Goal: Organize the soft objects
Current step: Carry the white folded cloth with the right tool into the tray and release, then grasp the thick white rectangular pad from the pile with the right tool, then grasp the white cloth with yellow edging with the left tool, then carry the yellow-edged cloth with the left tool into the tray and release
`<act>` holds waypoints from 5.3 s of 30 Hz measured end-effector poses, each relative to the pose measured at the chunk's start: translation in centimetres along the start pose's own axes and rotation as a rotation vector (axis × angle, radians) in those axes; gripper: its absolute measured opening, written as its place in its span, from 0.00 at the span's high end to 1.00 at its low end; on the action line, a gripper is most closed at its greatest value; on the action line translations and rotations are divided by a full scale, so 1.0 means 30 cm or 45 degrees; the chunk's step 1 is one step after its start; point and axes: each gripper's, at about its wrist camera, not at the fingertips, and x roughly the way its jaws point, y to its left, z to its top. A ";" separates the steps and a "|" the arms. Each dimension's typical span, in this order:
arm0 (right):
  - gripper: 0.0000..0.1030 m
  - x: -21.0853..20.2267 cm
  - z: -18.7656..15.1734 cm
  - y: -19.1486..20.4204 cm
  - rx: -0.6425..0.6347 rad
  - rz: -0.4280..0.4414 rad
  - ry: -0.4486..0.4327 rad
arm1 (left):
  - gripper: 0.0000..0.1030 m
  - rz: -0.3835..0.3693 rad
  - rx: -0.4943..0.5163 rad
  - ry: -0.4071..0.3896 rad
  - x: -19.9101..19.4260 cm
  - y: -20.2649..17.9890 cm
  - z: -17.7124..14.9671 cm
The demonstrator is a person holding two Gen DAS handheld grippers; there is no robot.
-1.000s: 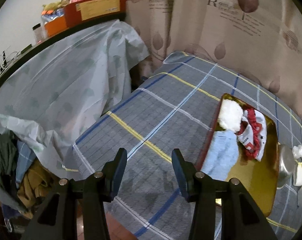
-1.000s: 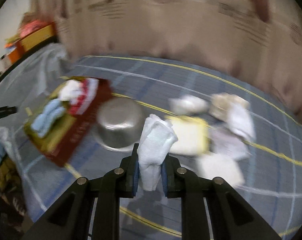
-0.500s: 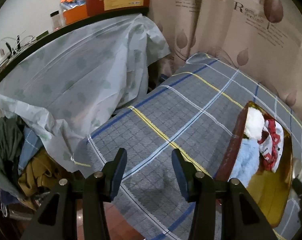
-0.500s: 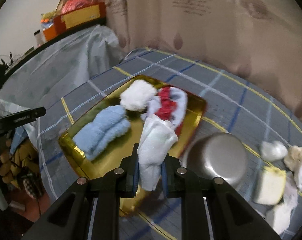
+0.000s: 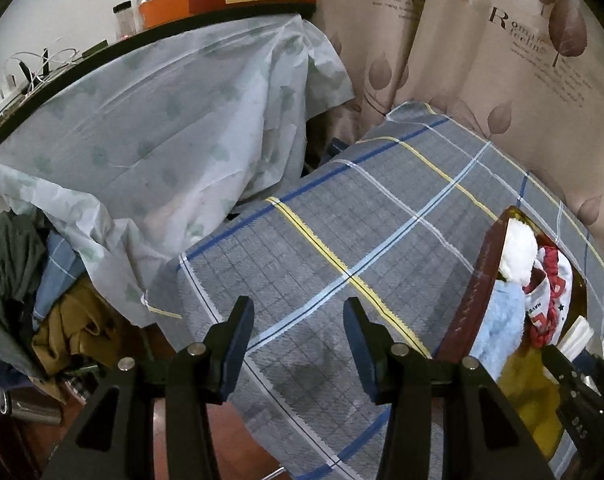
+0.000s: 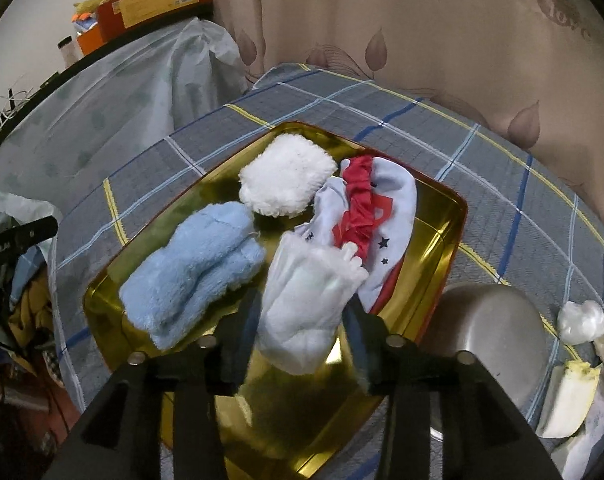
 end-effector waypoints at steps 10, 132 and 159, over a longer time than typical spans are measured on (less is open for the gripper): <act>0.37 -0.109 -0.027 -0.031 0.014 -0.029 -0.107 | 0.54 -0.003 0.029 -0.004 -0.002 -0.017 -0.010; 0.29 -0.565 -0.987 -1.059 0.782 -0.491 -0.152 | 0.68 -0.564 0.847 0.335 -0.172 -1.571 -0.482; 0.28 -0.563 -0.985 -1.055 0.784 -0.492 -0.150 | 0.80 -0.723 0.873 0.353 -0.319 -1.523 -0.433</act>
